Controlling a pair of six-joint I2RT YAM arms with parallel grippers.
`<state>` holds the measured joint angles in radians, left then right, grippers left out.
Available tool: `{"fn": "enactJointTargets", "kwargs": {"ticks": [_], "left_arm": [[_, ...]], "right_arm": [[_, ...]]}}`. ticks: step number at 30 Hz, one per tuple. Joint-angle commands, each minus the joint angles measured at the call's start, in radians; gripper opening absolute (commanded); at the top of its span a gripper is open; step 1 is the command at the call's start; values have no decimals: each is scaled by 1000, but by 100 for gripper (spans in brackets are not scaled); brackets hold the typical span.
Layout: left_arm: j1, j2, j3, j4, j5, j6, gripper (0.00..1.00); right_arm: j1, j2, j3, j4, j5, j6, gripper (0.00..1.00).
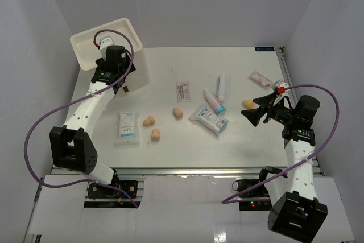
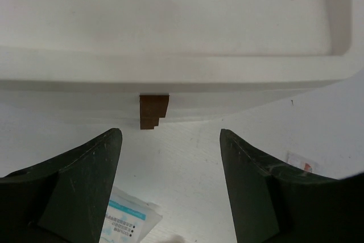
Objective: Organize the makeup
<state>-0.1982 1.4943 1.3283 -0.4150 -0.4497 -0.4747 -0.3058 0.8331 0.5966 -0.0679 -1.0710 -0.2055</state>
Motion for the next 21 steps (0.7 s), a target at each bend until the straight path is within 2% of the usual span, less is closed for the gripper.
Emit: {"fn": "enactJointTargets", "kwargs": {"ticks": [1,8,12,21], "left_arm": [[2,63,79,11,-106,34,80],[2,130,116,17,-122,21,73],[2,132,117,28,-138,33,63],[0,95,78,47,-117,35,24]], "right_arm": [[-1,3,-1,43,2,18,90],[-1,4,-3,46,12,21,90],[-1,9,-3,46,13,20,90],[-1,12,-3,46,9,23,90]]}}
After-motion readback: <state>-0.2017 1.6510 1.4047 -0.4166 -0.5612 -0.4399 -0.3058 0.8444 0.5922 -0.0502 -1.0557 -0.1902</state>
